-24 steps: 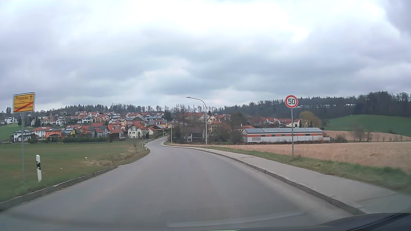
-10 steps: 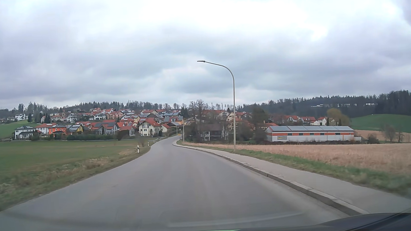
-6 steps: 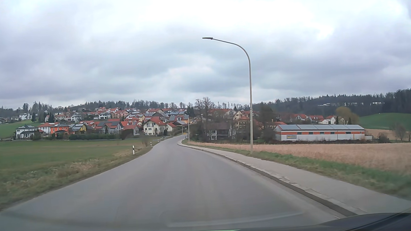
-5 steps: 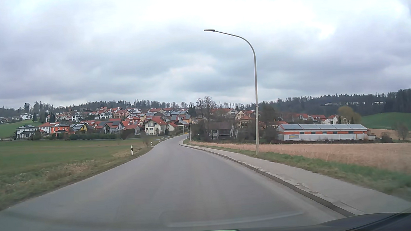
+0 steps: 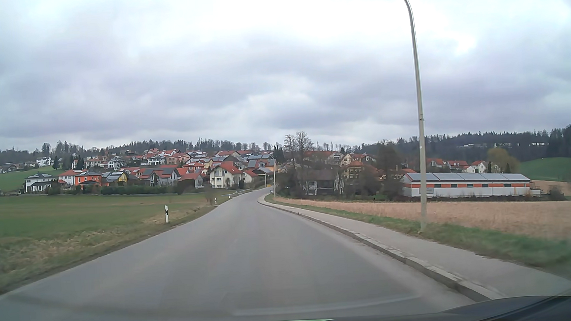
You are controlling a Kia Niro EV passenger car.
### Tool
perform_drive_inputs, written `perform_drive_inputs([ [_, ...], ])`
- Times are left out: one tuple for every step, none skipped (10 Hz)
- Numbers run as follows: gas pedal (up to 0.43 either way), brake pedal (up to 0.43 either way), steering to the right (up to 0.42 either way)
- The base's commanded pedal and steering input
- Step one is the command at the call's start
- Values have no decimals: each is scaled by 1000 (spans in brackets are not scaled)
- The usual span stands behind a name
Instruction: Follow the waypoints while adhering to traffic rules and regulations
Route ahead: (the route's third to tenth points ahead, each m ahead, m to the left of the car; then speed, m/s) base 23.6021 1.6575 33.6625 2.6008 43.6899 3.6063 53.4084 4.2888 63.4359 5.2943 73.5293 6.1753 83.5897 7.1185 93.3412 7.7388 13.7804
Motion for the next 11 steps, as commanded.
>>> perform_drive_inputs([
  [39, 0, -20],
  [39, 0, -19],
  [39, 0, -18],
  [47, 0, -17],
  [47, 0, -17],
  [47, 0, -17],
  [59, 0, -17],
  [59, 0, -16],
  [59, 0, -15],
  [59, 0, -15],
  [59, 0, -14],
])
